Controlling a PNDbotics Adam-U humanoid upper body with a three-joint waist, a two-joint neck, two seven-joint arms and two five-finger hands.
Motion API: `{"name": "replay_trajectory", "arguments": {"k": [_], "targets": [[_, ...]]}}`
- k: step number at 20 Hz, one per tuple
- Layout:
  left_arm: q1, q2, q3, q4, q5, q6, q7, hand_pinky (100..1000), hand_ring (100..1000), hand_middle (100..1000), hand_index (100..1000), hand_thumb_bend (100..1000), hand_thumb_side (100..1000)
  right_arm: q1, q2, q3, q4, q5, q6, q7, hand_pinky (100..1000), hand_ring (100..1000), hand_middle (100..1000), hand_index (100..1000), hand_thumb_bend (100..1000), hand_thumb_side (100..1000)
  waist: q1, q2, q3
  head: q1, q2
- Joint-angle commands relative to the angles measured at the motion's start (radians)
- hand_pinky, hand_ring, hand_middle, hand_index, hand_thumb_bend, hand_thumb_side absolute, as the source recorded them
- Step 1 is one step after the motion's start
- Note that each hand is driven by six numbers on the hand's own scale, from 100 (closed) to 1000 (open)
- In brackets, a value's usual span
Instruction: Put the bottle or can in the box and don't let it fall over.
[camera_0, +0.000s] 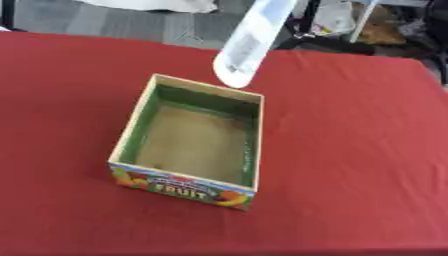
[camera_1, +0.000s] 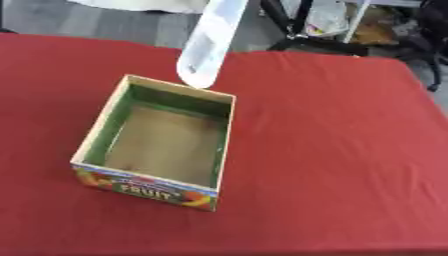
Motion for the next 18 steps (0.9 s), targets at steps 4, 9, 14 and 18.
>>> {"name": "replay_trajectory", "arguments": {"k": [4,9,14,18], "targets": [[-0.021,0.021,0.018,-0.017,0.005,-0.003,0.013,678,782,779,775,167,644,-0.032,0.017,0.013,-0.03,-0.024,0.013,0.002,581,289,282,374,111,100,0.006,-0.017,0.008,-0.019,-0.001],[-0.027,0.015,0.018,-0.021,0.007,-0.003,0.017,677,782,779,774,165,649,-0.025,0.033,0.045,-0.044,-0.008,0.026,0.011,583,297,290,381,116,100,0.007,-0.006,0.019,-0.032,-0.012],[-0.029,0.014,0.011,-0.019,0.008,0.0,0.01,675,782,779,774,158,658,-0.008,0.044,0.079,-0.05,-0.005,0.031,0.016,593,314,310,402,115,100,0.009,0.007,0.032,-0.04,-0.025],[-0.032,0.01,0.012,-0.019,0.007,0.0,0.01,675,782,780,775,157,661,0.003,0.047,0.102,-0.06,-0.018,0.042,-0.002,644,383,391,482,148,100,0.01,0.017,0.038,-0.043,-0.029]]}}
